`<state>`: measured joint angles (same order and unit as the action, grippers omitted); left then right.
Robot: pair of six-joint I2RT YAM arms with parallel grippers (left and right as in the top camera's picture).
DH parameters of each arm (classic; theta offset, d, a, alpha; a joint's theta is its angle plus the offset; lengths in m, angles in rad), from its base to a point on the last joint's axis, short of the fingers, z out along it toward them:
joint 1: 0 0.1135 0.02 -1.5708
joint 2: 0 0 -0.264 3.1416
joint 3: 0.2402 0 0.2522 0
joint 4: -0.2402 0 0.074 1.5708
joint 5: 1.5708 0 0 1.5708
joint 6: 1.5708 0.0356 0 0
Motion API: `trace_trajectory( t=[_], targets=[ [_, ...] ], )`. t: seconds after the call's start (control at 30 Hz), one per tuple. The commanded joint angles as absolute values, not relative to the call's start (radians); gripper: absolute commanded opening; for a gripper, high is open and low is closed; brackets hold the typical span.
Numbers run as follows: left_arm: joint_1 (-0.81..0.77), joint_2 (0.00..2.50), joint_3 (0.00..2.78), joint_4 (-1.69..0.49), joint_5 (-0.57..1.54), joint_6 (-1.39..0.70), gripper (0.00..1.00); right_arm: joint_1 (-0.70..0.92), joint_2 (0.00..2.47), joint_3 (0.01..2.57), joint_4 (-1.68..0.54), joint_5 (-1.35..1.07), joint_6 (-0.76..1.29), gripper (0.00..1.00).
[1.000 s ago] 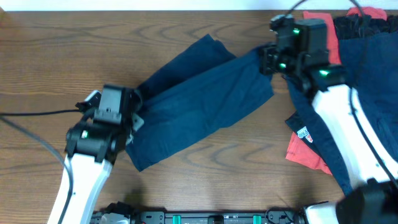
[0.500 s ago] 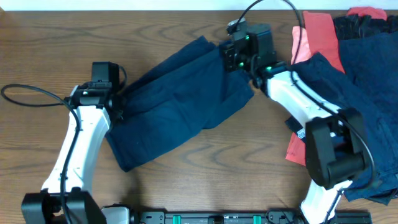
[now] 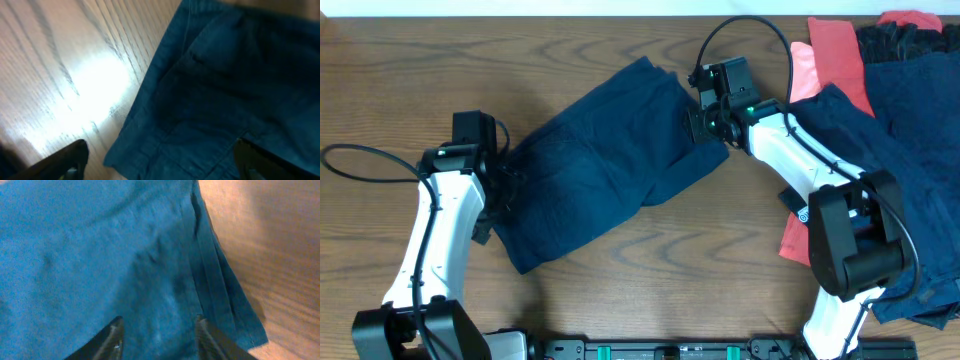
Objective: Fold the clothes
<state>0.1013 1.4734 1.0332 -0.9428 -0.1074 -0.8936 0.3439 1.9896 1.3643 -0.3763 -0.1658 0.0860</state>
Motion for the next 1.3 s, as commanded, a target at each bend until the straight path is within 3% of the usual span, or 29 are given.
trace_trajectory(
  t=[0.0,0.23,0.47,0.6,0.73,0.87,0.9,0.93,0.97,1.0,1.27],
  targets=[
    [0.104,1.49,0.965,-0.904,-0.063,-0.842,0.95,0.338,2.042,1.371,-0.394,-0.135,0.039,0.54],
    [0.104,1.562,0.874,-0.812,0.03,-0.804,0.97,0.336,2.08,1.371,-0.421,-0.109,0.047,0.58],
    [0.104,1.639,0.874,-0.759,0.08,-0.7,0.93,0.326,2.08,1.371,-0.577,0.077,0.198,0.57],
    [0.104,1.679,0.874,-0.696,0.192,-0.519,0.78,0.312,2.08,1.371,-0.684,0.101,0.262,0.46],
    [0.104,1.697,0.874,-0.677,0.26,-0.358,0.66,0.287,2.071,1.372,-0.816,0.184,0.447,0.49],
    [0.104,1.697,0.874,-0.664,0.334,-0.222,0.55,0.256,2.014,1.375,-0.83,0.167,0.461,0.54],
    [0.104,1.697,0.874,-0.664,0.337,-0.205,0.49,0.253,1.989,1.378,-0.829,0.159,0.45,0.55],
    [0.104,1.697,0.874,-0.664,0.337,-0.193,0.36,0.253,1.956,1.383,-0.822,0.148,0.423,0.56],
    [0.104,1.697,0.875,-0.664,0.337,-0.191,0.15,0.253,1.925,1.387,-0.811,0.128,0.389,0.57],
    [0.104,1.697,0.875,-0.664,0.337,-0.191,0.06,0.254,1.898,1.391,-0.803,0.099,0.352,0.57],
    [0.104,1.655,0.912,-0.728,0.336,-0.191,0.06,0.32,1.758,1.398,-0.786,-0.258,0.152,0.48]
  ],
)
